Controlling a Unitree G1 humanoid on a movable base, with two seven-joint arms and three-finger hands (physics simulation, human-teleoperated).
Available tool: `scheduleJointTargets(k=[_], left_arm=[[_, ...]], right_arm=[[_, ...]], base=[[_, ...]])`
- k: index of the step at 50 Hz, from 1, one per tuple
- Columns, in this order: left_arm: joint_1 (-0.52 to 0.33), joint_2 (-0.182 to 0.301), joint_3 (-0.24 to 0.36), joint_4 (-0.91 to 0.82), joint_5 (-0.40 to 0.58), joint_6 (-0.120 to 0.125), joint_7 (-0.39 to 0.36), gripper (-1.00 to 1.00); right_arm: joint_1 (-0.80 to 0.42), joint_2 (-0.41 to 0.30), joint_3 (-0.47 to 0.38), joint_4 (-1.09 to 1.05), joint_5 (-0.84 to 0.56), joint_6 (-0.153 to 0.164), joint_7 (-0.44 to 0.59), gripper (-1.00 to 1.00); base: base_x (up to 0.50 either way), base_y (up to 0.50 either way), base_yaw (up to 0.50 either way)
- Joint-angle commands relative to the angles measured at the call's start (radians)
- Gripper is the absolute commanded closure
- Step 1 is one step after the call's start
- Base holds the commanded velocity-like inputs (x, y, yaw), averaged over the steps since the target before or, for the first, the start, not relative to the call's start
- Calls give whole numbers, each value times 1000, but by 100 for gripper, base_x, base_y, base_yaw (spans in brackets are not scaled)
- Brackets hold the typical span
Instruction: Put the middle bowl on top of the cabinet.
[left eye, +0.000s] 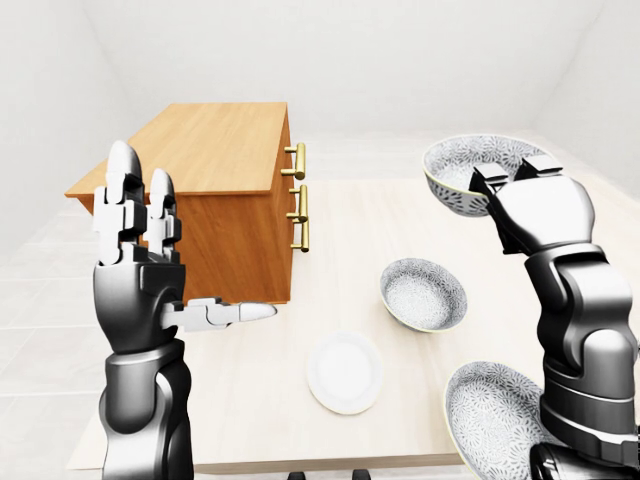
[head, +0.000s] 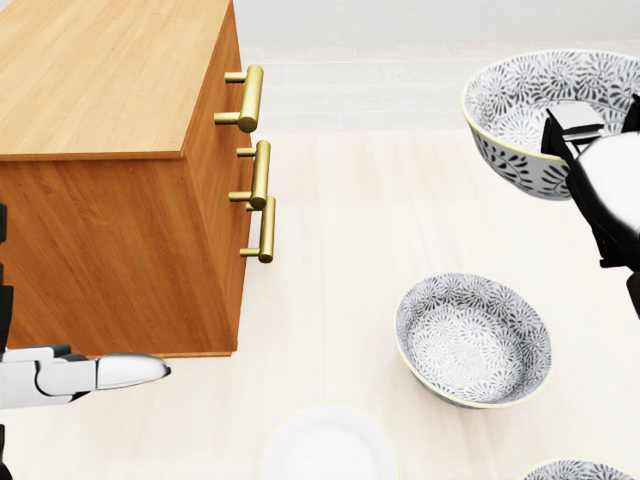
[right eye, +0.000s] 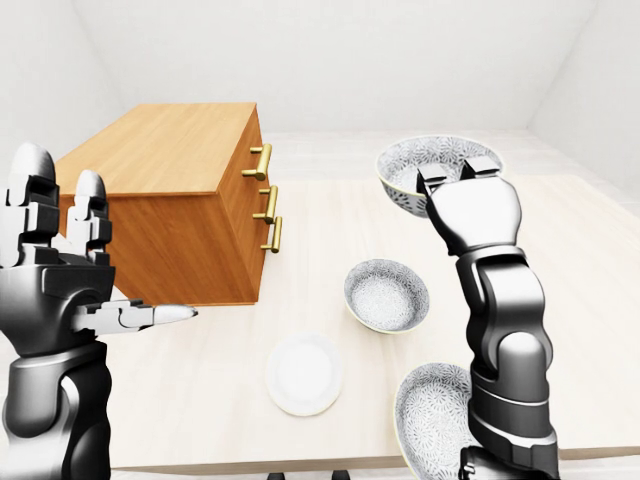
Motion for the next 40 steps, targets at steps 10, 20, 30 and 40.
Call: scheduleJointTargets(k=[10,20,30,40], left_arm=[[-2,-5,12,-6,-20,0,-2,-100],[-3,-4,16,4,-26,0,-6,-100],[-1,-2,13,2,-25,0,-7,-100],[3,-4,13,-7,-25,0,-9,-100]], right_arm=[[-213,21,72,61,46,0,45,100],[-327,53,142,163,14,26,17,100],[-389,78,167,212,21,46,9,100],[-456,126,194,244,55,62,8,100]], base=[[0,0,0],[0,0,0],[0,0,0],[0,0,0]])
